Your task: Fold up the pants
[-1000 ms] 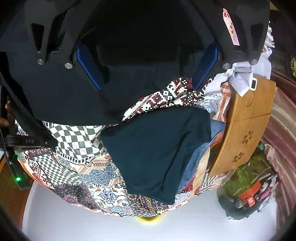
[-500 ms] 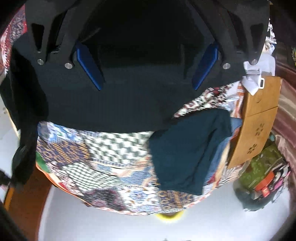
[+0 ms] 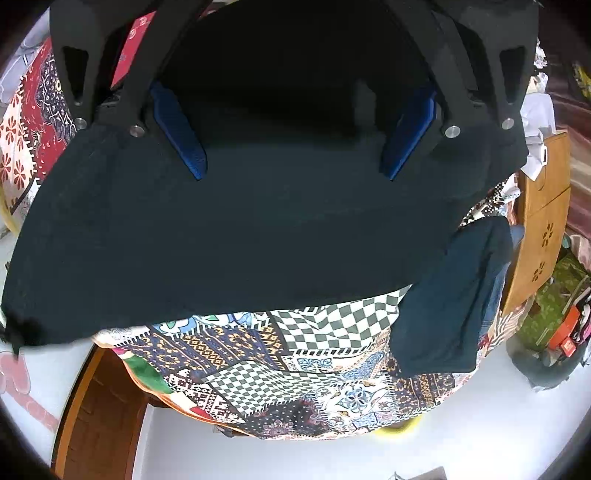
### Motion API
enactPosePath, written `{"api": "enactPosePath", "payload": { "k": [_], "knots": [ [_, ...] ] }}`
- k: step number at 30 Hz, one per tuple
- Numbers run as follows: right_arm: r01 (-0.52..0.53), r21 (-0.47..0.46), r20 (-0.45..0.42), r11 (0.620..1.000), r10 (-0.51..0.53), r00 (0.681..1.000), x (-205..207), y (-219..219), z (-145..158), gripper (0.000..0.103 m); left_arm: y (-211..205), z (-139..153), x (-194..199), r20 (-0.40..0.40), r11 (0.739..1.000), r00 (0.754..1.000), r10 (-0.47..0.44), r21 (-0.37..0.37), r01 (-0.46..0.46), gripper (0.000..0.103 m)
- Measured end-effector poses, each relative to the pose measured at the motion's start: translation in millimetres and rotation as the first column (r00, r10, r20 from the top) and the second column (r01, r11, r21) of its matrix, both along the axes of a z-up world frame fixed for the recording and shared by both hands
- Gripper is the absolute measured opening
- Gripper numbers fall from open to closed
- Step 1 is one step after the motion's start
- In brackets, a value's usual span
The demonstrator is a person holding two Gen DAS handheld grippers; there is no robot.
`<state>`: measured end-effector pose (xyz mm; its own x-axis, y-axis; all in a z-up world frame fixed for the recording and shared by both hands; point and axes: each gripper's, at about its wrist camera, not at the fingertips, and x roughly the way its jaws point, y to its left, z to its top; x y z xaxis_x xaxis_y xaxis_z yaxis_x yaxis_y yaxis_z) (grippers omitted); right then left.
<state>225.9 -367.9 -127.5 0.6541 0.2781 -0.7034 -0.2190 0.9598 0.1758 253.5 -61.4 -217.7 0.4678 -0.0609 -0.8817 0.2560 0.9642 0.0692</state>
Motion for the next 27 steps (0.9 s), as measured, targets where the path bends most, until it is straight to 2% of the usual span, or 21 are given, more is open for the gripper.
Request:
{"api": "enactPosePath", "payload": {
  "k": [3, 7, 12, 14, 16, 19, 22, 27],
  "knots": [
    [0.029, -0.025, -0.093, 0.999, -0.031, 0.995, -12, -10, -40, 0.011, -3, -1, -3, 0.004, 1.0, 1.0, 0.005, -0.009, -0.005, 0.098],
    [0.046, -0.043, -0.18, 0.998, -0.053, 0.982, -23, -17, -77, 0.011, -2, -2, -3, 0.0, 1.0, 1.0, 0.015, -0.028, -0.015, 0.098],
    [0.075, -0.033, -0.208, 0.997, -0.081, 0.975, -38, -18, -94, 0.013, -2, -1, -6, 0.016, 0.999, 1.0, 0.013, -0.031, -0.013, 0.098],
    [0.088, -0.036, -0.204, 0.995, -0.094, 0.975, -41, -20, -92, 0.015, -2, 0, -7, 0.023, 0.999, 1.0, 0.008, -0.031, -0.008, 0.098],
    [0.1, -0.061, -0.199, 0.993, -0.11, 0.974, -42, -19, -87, 0.027, -1, 1, -7, 0.031, 0.999, 0.999, 0.006, -0.033, -0.005, 0.098],
    [0.12, -0.134, -0.162, 0.984, -0.142, 0.977, -45, -15, -74, 0.038, 6, 7, -11, 0.063, 0.999, 0.998, 0.015, -0.047, -0.012, 0.098],
    [0.112, -0.156, -0.108, 0.981, -0.13, 0.986, -45, -8, -55, 0.047, 22, 19, -13, 0.103, 0.997, 0.994, 0.048, -0.061, -0.041, 0.098],
    [0.052, -0.11, -0.018, 0.993, -0.055, 0.998, -34, 23, -20, 0.051, 73, 44, -18, 0.175, 0.987, 0.974, 0.144, -0.093, -0.129, 0.098]
  ]
}}
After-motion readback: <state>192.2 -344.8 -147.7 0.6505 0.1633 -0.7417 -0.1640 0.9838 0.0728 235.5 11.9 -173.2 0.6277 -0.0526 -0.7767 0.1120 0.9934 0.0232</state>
